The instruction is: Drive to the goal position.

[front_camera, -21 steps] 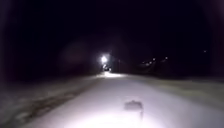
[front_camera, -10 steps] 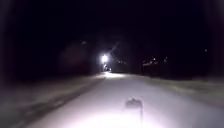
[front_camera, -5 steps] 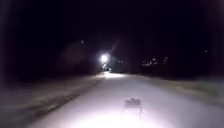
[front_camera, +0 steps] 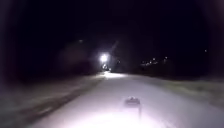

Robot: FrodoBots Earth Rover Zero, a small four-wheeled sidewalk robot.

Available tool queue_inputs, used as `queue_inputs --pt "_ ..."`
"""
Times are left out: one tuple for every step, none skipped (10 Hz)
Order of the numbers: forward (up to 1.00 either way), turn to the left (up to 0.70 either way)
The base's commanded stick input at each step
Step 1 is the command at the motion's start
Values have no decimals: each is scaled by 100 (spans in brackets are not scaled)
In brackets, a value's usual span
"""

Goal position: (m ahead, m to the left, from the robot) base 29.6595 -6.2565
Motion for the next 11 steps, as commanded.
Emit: queue_inputs --pt "45 0" --pt "45 0" --pt "45 0" --pt "45 0" --pt "45 0" --pt "45 0" --pt "45 0" --pt "45 0" --pt "45 0" --pt "45 0" --pt "45 0"
